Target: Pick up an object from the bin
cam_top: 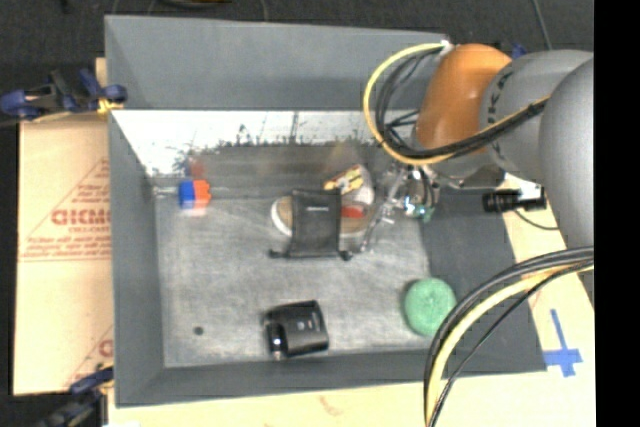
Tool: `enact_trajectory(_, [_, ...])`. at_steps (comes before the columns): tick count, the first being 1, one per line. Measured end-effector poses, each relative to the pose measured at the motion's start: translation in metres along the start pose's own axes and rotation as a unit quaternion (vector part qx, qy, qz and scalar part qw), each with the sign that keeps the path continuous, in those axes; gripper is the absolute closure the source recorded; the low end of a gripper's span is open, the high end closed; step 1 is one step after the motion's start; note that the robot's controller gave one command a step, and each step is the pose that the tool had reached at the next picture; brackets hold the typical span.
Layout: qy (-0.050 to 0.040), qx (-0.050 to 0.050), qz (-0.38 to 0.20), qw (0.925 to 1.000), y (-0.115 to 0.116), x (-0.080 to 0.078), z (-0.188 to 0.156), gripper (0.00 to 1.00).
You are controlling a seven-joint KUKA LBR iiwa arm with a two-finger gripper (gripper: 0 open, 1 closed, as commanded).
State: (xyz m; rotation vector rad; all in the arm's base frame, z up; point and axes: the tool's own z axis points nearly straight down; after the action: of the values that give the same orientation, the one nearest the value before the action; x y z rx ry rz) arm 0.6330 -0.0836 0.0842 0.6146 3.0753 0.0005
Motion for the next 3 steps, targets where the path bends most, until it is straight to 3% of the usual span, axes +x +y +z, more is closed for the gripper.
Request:
enact_trajectory(1, [0.0011, 0.001, -0.089, 0.9961, 0.005, 0.005, -0.013, 0.0])
enact_trajectory(2, [0.0005, 0.0, -0.023, 0.9997, 0.015, 0.01, -0.015, 0.0])
enact_trajectory(3, [0.0013, 0.0, 0.108, 0.9941, 0.01, 0.023, -0.011, 0.0])
